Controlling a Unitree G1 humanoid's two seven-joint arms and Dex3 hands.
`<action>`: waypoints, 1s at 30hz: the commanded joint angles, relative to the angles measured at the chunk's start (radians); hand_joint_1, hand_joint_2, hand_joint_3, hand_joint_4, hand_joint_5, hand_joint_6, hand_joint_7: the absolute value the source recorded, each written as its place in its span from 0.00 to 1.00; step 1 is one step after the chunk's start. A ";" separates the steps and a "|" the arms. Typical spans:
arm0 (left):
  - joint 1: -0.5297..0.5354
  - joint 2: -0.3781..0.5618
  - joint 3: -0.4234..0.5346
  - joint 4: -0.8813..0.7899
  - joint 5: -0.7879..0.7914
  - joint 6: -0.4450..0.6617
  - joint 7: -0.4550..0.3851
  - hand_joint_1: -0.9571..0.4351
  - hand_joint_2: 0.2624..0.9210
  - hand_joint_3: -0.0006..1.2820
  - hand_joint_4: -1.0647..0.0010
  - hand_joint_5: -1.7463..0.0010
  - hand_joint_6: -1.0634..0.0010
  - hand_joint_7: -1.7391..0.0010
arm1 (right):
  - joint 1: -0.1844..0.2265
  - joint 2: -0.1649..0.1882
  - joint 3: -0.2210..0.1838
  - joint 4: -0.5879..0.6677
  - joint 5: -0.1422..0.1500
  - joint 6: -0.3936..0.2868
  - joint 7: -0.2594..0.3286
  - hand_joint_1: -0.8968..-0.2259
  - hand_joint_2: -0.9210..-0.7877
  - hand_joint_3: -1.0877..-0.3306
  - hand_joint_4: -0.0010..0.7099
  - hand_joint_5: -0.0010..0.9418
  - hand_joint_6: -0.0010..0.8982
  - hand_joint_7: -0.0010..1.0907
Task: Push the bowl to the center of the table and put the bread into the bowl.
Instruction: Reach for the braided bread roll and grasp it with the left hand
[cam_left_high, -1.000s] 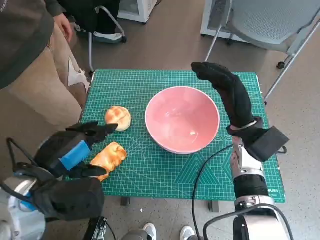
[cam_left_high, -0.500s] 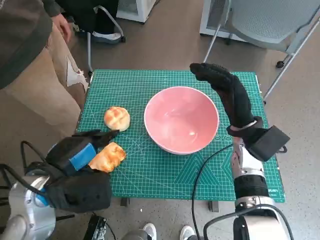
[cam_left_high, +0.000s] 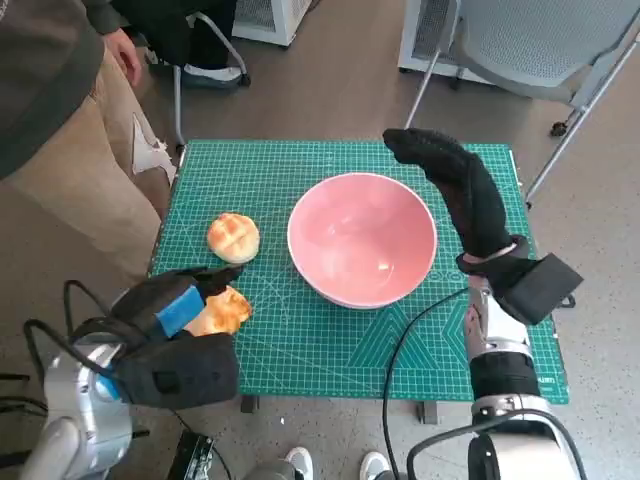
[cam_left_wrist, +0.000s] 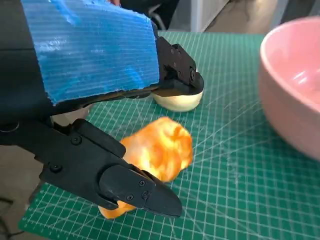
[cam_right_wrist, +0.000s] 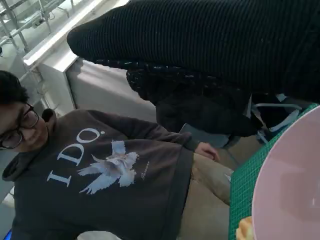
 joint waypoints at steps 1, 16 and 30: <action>-0.031 -0.017 -0.033 0.065 0.024 0.014 0.001 0.18 0.85 0.00 0.71 0.99 0.71 1.00 | 0.029 -0.007 -0.002 -0.001 0.006 0.014 0.001 0.28 0.00 0.34 0.21 0.00 0.00 0.41; -0.120 -0.073 -0.087 0.293 0.009 0.020 0.036 0.32 0.82 0.00 0.42 0.92 0.68 0.99 | 0.037 -0.007 -0.004 -0.005 0.003 0.012 -0.005 0.28 0.00 0.34 0.21 0.00 0.00 0.42; -0.139 -0.111 -0.077 0.512 -0.060 -0.091 0.202 0.79 0.74 0.20 0.32 0.37 0.39 0.69 | 0.048 -0.003 -0.008 -0.031 0.014 0.024 -0.001 0.28 0.00 0.35 0.21 0.00 0.00 0.42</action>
